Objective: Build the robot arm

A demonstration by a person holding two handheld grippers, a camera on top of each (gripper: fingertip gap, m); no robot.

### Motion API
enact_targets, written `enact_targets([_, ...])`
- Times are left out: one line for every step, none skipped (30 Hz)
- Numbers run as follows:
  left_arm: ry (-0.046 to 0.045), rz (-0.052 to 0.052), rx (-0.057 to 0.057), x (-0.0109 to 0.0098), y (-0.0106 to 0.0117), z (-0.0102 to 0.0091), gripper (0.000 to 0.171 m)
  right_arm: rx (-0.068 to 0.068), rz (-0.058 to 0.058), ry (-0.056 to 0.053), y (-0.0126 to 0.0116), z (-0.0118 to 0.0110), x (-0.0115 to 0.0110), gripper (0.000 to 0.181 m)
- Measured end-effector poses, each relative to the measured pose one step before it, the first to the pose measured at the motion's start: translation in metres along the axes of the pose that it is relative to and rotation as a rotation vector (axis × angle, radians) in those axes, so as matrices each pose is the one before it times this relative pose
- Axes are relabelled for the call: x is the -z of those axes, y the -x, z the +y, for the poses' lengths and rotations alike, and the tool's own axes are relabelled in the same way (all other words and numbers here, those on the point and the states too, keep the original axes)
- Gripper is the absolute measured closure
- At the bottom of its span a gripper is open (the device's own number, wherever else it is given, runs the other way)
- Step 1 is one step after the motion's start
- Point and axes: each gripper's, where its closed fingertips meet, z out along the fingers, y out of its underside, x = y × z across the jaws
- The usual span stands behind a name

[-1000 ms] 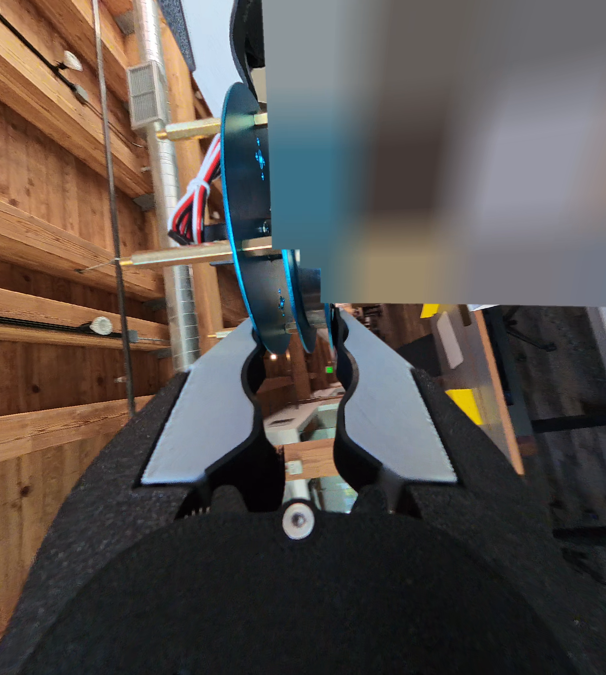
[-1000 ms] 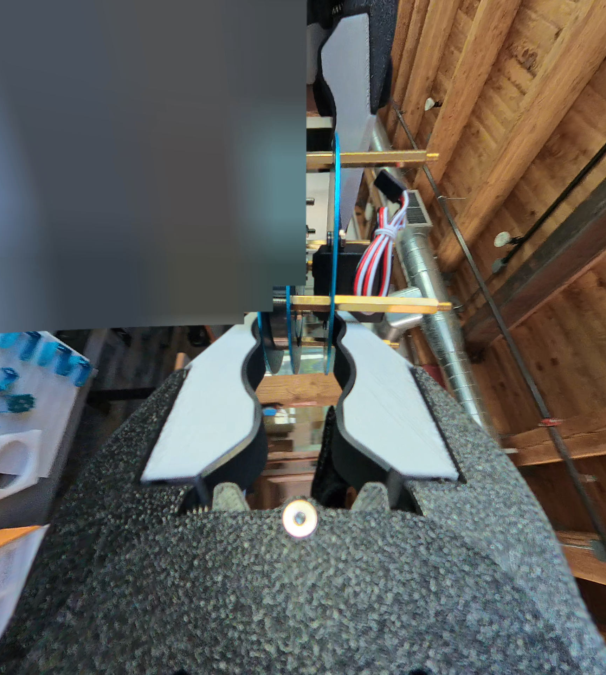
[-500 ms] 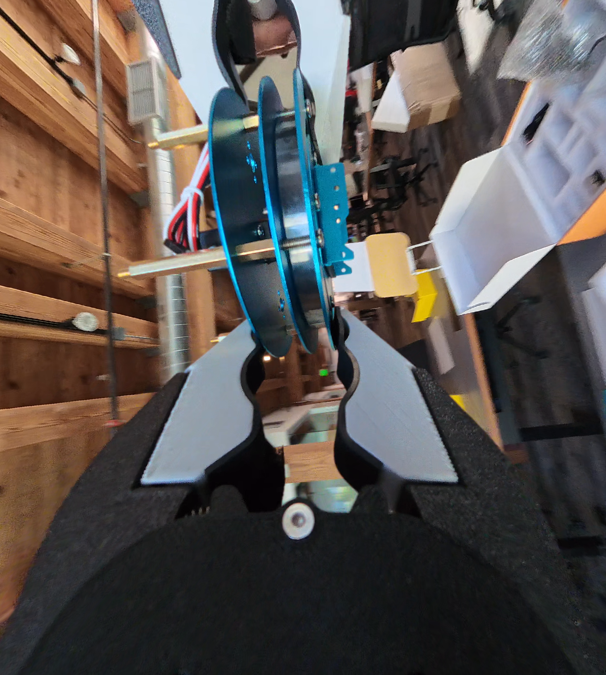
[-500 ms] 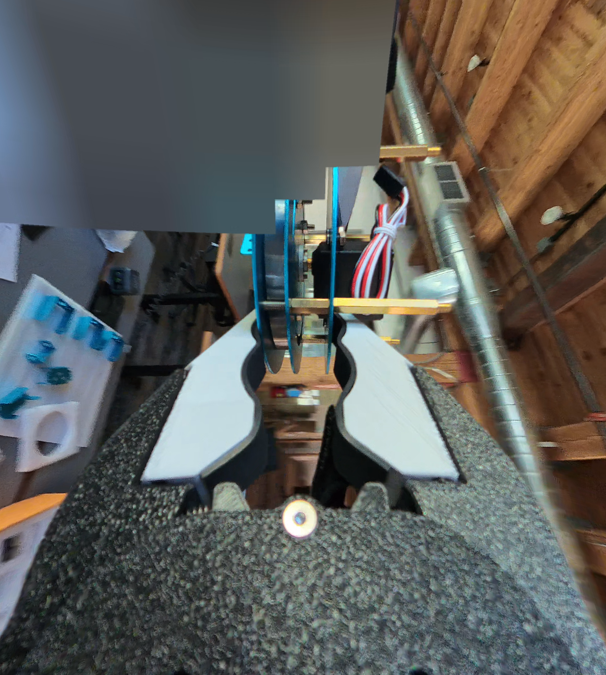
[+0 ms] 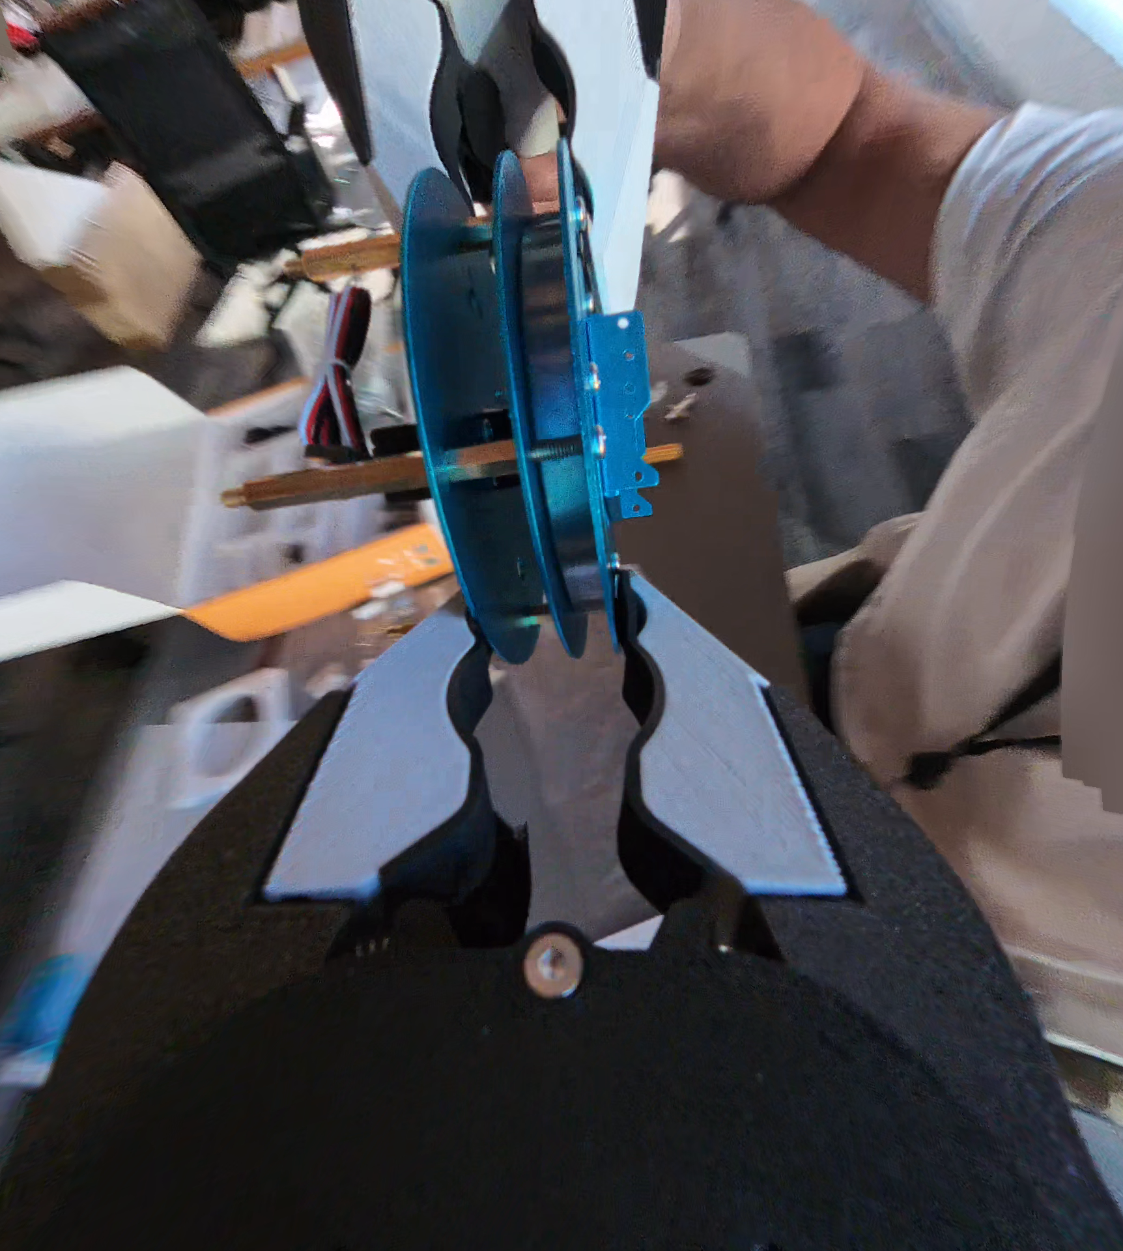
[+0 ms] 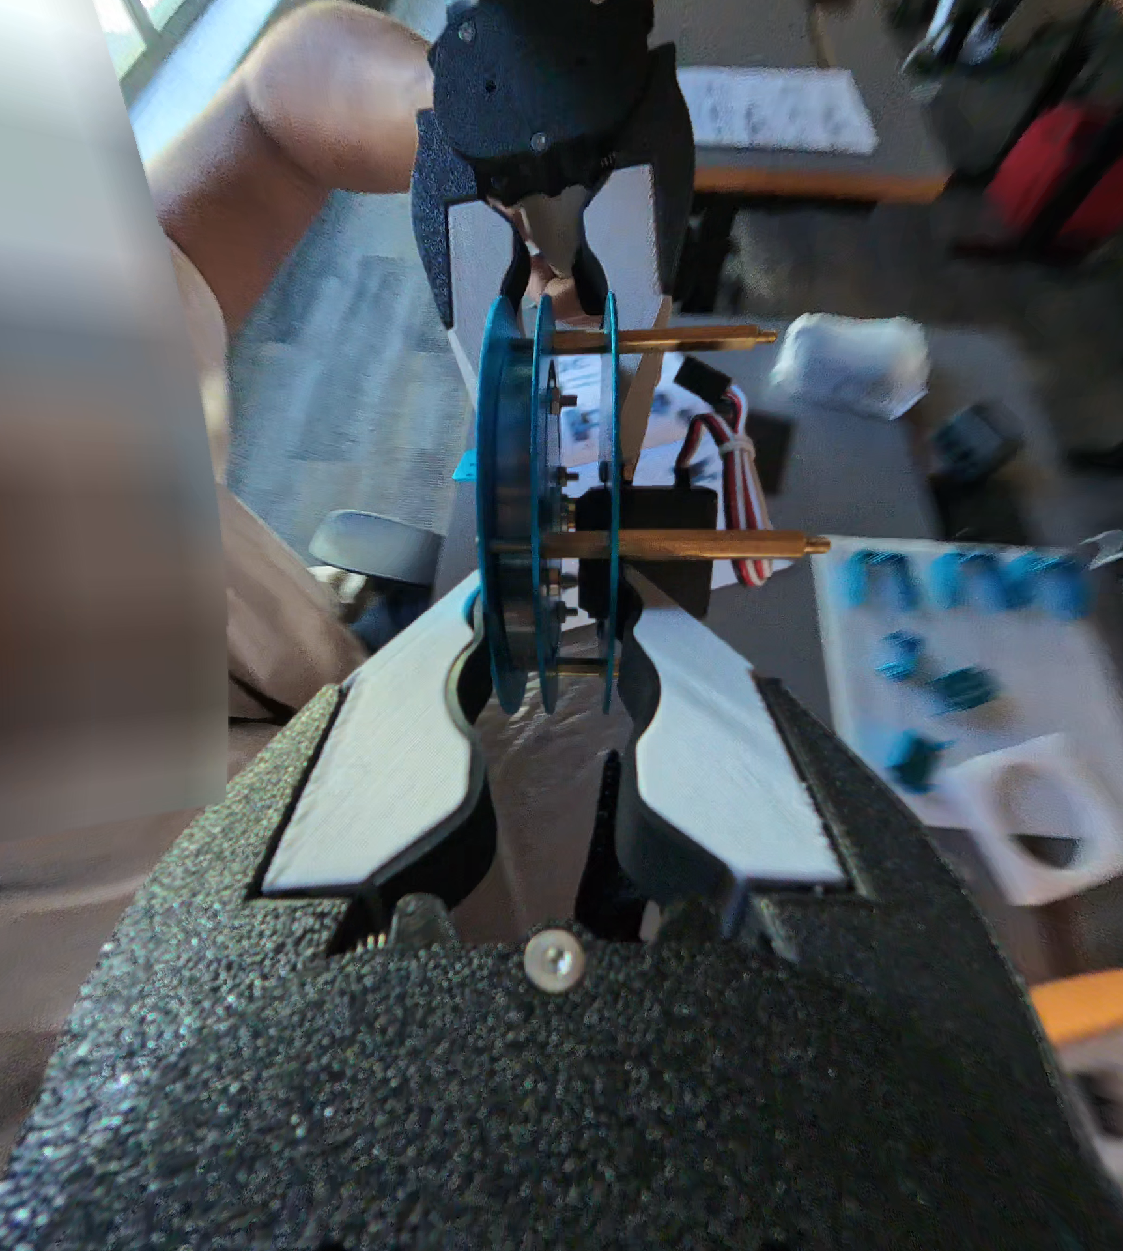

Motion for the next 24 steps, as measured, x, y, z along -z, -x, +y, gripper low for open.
enact_targets([-0.0228, 0.0561, 0.0747, -0.01025, -0.0038, 0.01823, 0.138, -0.0928, -0.0489, 0.0007, -0.00385, 0.01816, -0.01198, 0.15])
enact_targets([-0.01903, 0.0525, 0.0725, -0.00974, -0.00208, 0.01776, 0.138, -0.1013, -0.0522, 0.002, -0.00533, 0.01869, -0.0116, 0.149])
enact_targets([-0.0201, 0.0527, 0.0717, -0.00927, -0.00062, 0.01739, 0.137, -0.094, -0.0534, -0.0078, -0.00699, 0.01744, -0.011, 0.149])
enact_targets([-0.0264, 0.0577, 0.0818, -0.00904, 0.0007, 0.0169, 0.137, -0.0923, -0.0582, -0.0153, -0.00843, 0.01664, -0.01033, 0.149])
enact_targets([-0.0291, 0.0606, 0.0966, -0.00861, 0.00237, 0.01648, 0.137, -0.0983, -0.0594, -0.0043, -0.00942, 0.01687, -0.00914, 0.148])
enact_targets([-0.01699, 0.0525, 0.0937, -0.00812, 0.00469, 0.01653, 0.137, -0.0892, -0.0453, -0.014, -0.01183, 0.01428, -0.00794, 0.148])
enact_targets([-0.01118, 0.0391, 0.0785, -0.00733, 0.00652, 0.01568, 0.137, -0.082, -0.0367, -0.011, -0.01253, 0.0133, -0.00701, 0.148])
enact_targets([-0.00814, 0.0311, 0.0694, -0.00702, 0.00686, 0.0147, 0.138, -0.0561, -0.0263, -0.0043, -0.01167, 0.01234, -0.00608, 0.148])
enact_targets([0.00002, 0.0272, 0.0608, -0.00668, 0.006, 0.01416, 0.138, -0.0375, -0.0251, -0.0032, -0.01016, 0.01188, -0.00591, 0.148])
enact_targets([0.00161, 0.024, 0.0512, -0.00637, 0.00514, 0.01309, 0.138, -0.0424, -0.0277, -0.0007, -0.00925, 0.01205, -0.00569, 0.148])
enact_targets([0.00463, 0.0211, 0.0449, -0.00613, 0.0049, 0.01261, 0.138, -0.0395, -0.0263, -0.0023, -0.00874, 0.01098, -0.00513, 0.148])
enact_targets([0.01408, 0.013, 0.0389, -0.00589, 0.00563, 0.0123, 0.138, -0.0307, -0.0181, -0.0067, -0.00946, 0.0103, -0.00499, 0.149])
enact_targets([0.01839, 0.0022, 0.0303, -0.00539, 0.00708, 0.01148, 0.138, -0.0418, -0.0093, -0.0066, -0.0106, 0.00991, -0.00456, 0.148])
enact_targets([0.02033, -0.0004, 0.0177, -0.00497, 0.00666, 0.01026, 0.138, -0.0316, -0.01, -0.0077, -0.00922, 0.00805, -0.00411, 0.148])
enact_targets([0.02016, 0.0009, 0.0118, -0.00405, 0.00601, 0.00863, 0.138, -0.0008, -0.0026, -0.0055, -0.00828, 0.00676, -0.00381, 0.148])
enact_targets([0.0168, -0.0049, 0.0048, -0.00323, 0.0061, 0.00699, 0.139, 0.026, 0.0151, 0.0041, -0.00778, 0.00643, -0.0033, 0.148])
enact_targets([0.01447, -0.0098, -0.0061, -0.00313, 0.00551, 0.0059, 0.138, 0.0358, 0.0184, 0.0135, -0.00635, 0.00593, -0.00251, 0.148])
enact_targets([0.01373, -0.0069, -0.0085, -0.00337, 0.00415, 0.00531, 0.138, 0.0253, 0.0101, 0.0114, -0.00444, 0.00486, -0.00177, 0.148])
enact_targets([0.01008, 0.0005, 0.0033, -0.00371, 0.00294, 0.00445, 0.138, 0.008, 0.0043, 0.0118, -0.00339, 0.0043, -0.00113, 0.148])
enact_targets([0.00691, 0.0072, 0.0154, -0.00366, 0.00221, 0.00371, 0.139, -0.0002, -0.0001, 0.0129, -0.00271, 0.00378, -0.0007, 0.148])
enact_targets([0.00555, 0.0073, 0.017, -0.00353, 0.00203, 0.00304, 0.139, -0.0047, -0.0003, 0.0121, -0.00263, 0.00309, -0.0003, 0.148])
enact_targets([0.00393, 0.0026, 0.0115, -0.00303, 0.00216, 0.00243, 0.139, -0.0059, 0.0011, 0.0112, -0.00277, 0.00195, 0.00009, 0.148])
enact_targets([0.00415, -0.0017, 0.0066, -0.00239, 0.00226, 0.00183, 0.139, -0.0022, 0.0017, 0.0073, -0.00275, 0.00063, 0.00025, 0.148])
enact_targets([0.00482, -0.0035, 0.0051, -0.00177, 0.00231, 0.00161, 0.139, -0.0004, 0.0017, 0.0077, -0.00266, 0.00032, 0.00015, 0.148])
